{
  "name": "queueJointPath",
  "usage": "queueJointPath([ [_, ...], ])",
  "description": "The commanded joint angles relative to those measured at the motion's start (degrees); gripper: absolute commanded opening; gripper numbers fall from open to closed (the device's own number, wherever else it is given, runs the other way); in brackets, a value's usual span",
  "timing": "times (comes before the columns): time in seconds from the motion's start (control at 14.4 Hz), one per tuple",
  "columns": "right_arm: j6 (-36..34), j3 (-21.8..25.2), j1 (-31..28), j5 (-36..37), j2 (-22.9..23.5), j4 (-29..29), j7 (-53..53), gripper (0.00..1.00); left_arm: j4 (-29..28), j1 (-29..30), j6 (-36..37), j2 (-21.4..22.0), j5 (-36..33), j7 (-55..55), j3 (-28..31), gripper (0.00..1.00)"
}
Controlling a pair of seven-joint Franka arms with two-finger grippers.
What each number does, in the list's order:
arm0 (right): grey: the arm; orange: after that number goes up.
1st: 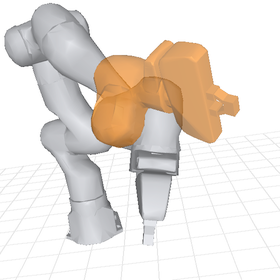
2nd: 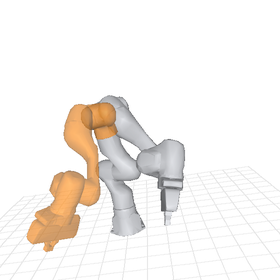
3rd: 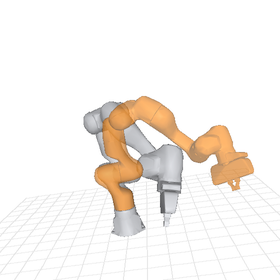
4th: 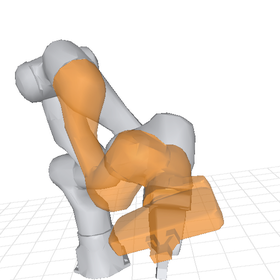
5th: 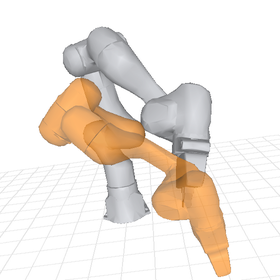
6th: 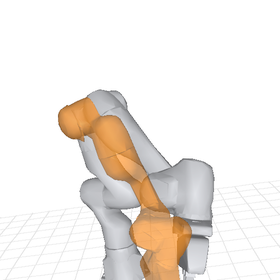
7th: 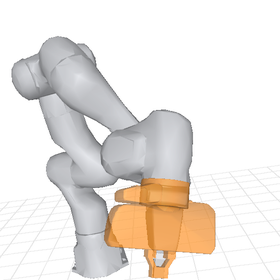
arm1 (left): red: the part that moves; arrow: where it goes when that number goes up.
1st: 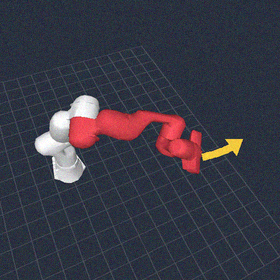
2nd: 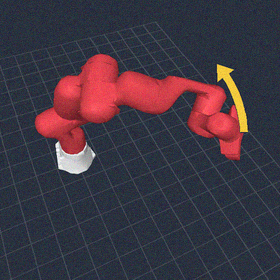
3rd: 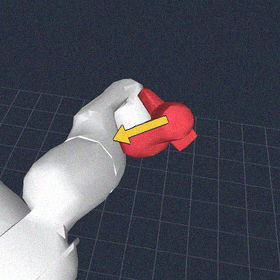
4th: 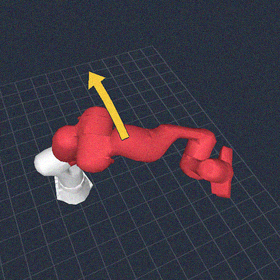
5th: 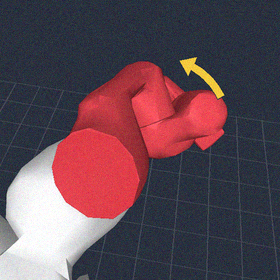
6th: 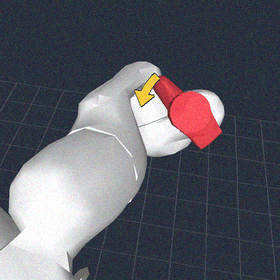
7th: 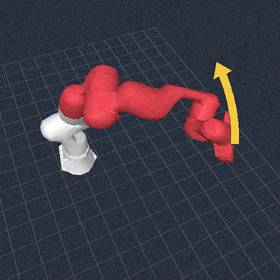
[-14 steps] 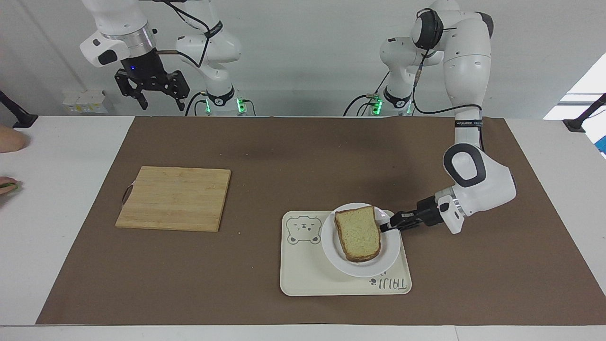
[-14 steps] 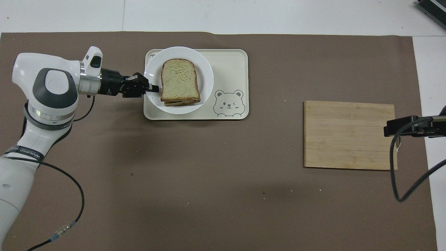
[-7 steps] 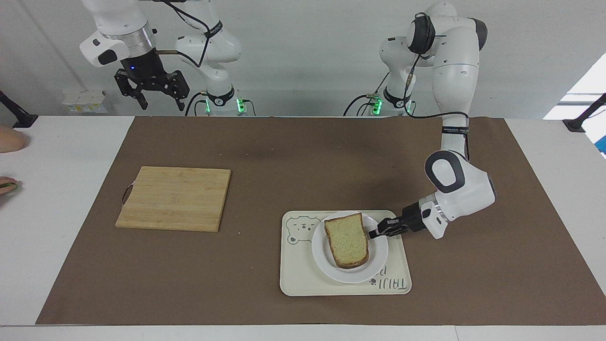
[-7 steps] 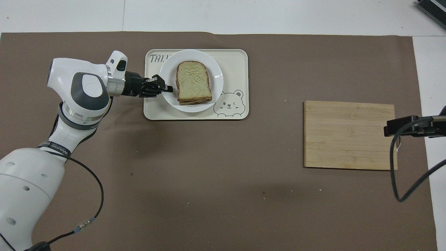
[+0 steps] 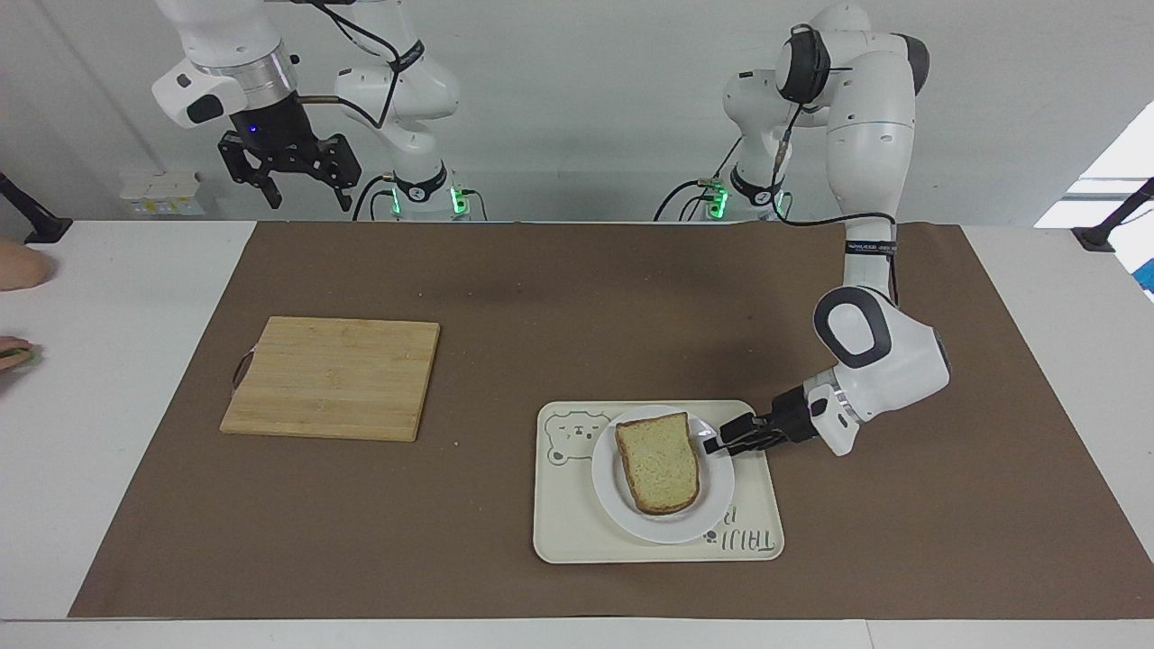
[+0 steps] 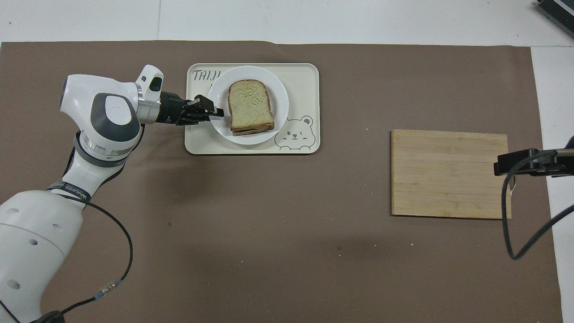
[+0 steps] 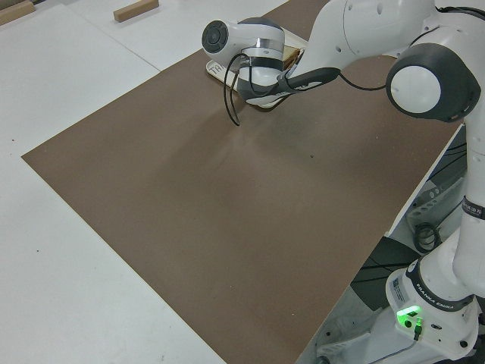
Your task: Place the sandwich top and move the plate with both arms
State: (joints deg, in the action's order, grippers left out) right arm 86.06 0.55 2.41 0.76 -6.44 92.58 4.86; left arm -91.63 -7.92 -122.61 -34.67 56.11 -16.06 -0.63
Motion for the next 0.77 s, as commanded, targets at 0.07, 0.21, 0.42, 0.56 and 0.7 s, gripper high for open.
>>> queueJointPath([
  [0.07, -0.28, -0.28, -0.92, 0.12, -0.06, -0.47, -1.34, 1.00, -0.91, 0.63, 3.33, 5.29, -8.53, 1.20, 0.89, 1.00],
  [0.21, -0.28, -0.28, -0.92, 0.12, -0.06, -0.47, -1.34, 1.00, -2.76, 0.71, 4.83, 8.46, -13.55, 3.83, 0.98, 1.00],
  [0.42, -0.28, -0.28, -0.92, 0.12, -0.06, -0.47, -1.34, 1.00, -3.11, 0.02, 7.20, 11.98, -19.86, 9.01, 1.33, 1.00],
  [0.56, -0.28, -0.28, -0.92, 0.12, -0.06, -0.47, -1.34, 1.00, -3.90, -0.34, 8.95, 14.70, -31.98, 13.22, 1.24, 1.00],
  [0.7, -0.28, -0.28, -0.92, 0.03, -0.06, -0.47, -1.34, 1.00, -3.82, -0.43, 12.21, 17.78, -40.42, 16.05, 1.33, 1.00],
])
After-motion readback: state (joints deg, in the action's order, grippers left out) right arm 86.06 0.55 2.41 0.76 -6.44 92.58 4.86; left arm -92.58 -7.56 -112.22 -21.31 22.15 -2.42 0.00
